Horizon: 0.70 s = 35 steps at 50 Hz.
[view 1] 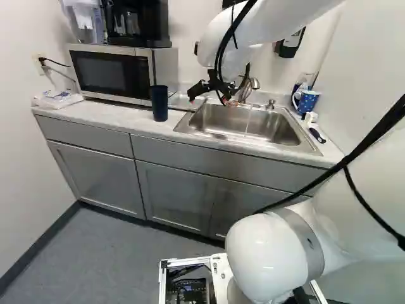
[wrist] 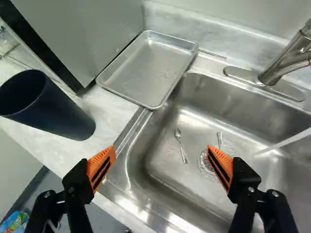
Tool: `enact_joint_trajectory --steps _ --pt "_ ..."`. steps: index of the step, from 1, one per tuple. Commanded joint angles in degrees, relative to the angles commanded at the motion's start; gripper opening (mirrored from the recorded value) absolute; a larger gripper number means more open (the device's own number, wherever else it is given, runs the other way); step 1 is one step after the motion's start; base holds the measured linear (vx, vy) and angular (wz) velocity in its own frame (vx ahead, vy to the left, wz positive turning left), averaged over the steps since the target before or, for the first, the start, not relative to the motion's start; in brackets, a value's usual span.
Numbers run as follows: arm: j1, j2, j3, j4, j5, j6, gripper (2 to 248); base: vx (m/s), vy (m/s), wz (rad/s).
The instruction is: Rinse the cup and place it in the tray
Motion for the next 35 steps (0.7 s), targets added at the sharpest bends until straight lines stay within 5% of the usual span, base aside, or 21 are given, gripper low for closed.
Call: enact_joint_trajectory --steps 35 --pt "7.3 -2.1 -1.8 0.0 0.0 0.0 247 0.0 0.0 0.0"
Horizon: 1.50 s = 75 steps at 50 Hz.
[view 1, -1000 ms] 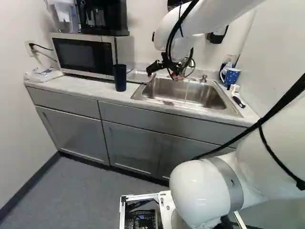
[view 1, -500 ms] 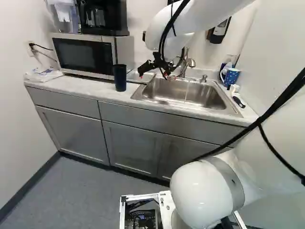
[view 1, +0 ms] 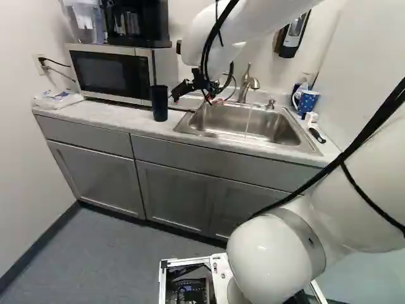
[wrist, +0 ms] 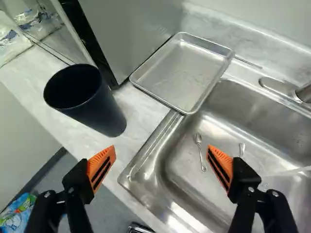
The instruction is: Rinse the cup and place it in the tray
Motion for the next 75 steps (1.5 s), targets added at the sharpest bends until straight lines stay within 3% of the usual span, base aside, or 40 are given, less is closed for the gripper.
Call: enact_joint_trajectory --steps 56,75 --pt "10.7 -6.2 -5.7 0.0 0.0 0.0 247 0.0 0.0 0.0" --pt "10.8 -6.3 -5.8 0.0 0.0 0.0 247 0.0 0.0 0.0"
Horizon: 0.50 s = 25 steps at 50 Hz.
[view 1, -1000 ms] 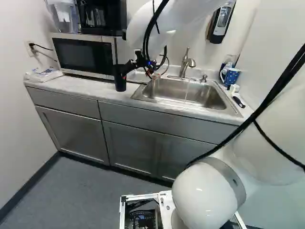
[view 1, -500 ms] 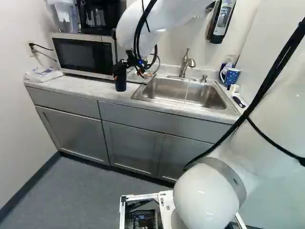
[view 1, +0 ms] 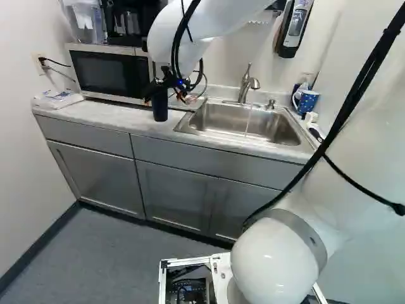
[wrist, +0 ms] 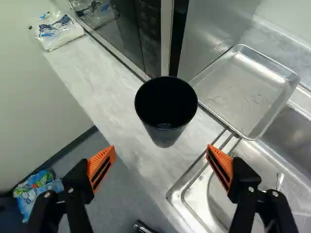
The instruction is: Rinse the cup and place it in the tray
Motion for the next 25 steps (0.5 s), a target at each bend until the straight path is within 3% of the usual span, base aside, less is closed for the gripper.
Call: enact_joint_trajectory --steps 25 --pt "0.0 -2.3 0.5 0.0 3.2 0.0 247 0.0 0.0 0.0"
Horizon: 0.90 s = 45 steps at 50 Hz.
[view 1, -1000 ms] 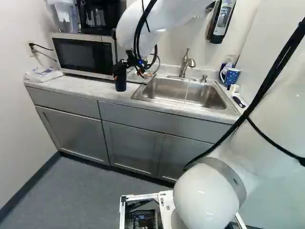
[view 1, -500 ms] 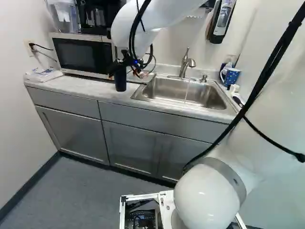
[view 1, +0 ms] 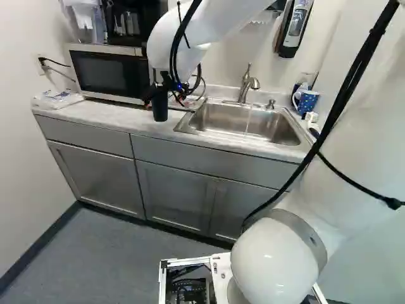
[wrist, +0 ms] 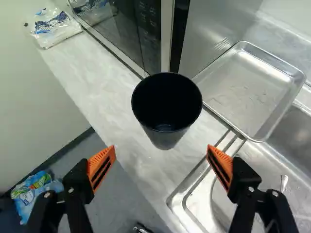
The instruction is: Rinse the cup and place it in the tray
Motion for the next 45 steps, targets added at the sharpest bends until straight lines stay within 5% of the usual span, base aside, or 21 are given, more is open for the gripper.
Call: enact_joint_trajectory --steps 45 --pt "0.5 -3.7 2.4 0.7 13.2 0.0 247 0.0 0.0 0.0"
